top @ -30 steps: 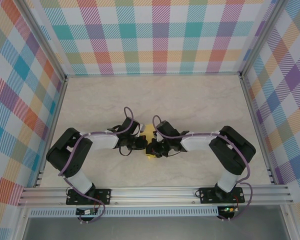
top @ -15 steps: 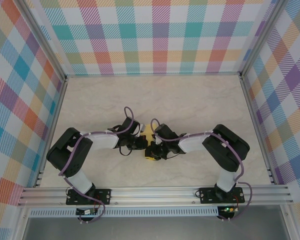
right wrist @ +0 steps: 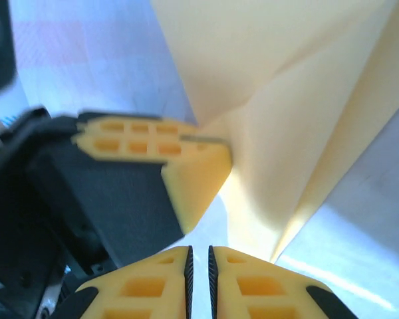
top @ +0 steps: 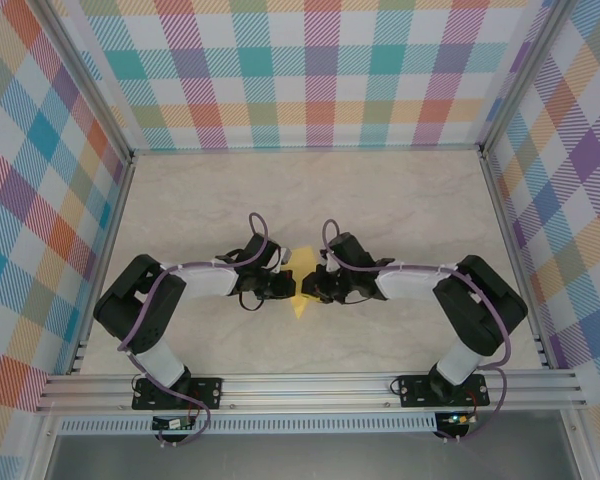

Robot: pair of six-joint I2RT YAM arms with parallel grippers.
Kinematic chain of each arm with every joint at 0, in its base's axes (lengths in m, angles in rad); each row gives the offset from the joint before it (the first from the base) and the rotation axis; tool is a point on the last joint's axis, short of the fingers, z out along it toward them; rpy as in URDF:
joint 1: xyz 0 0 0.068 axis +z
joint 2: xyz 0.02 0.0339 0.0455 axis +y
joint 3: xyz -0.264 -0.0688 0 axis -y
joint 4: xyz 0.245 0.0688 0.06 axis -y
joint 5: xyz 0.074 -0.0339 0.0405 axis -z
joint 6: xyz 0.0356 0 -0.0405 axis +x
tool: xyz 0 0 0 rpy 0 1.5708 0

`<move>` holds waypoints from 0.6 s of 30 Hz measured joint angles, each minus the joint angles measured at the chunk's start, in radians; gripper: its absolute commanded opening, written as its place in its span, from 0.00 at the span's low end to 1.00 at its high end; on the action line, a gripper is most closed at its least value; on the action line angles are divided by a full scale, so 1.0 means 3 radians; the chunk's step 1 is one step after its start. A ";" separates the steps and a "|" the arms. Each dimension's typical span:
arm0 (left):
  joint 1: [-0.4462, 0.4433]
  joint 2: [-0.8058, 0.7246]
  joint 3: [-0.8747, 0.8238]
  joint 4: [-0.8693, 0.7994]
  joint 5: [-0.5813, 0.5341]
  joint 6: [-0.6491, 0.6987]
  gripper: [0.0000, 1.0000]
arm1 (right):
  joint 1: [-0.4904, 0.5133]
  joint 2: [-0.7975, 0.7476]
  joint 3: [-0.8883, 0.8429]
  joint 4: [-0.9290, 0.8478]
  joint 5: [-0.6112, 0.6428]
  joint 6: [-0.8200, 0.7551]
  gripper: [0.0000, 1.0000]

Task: Fold a paper plane with a square sheet of paper (pick it up from the middle)
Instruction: Third fold the triangle at the center of the table.

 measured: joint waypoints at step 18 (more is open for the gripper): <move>0.0000 0.0010 0.0014 -0.0018 0.0000 0.0003 0.03 | -0.0020 0.0498 0.0113 0.0102 -0.0057 -0.0064 0.15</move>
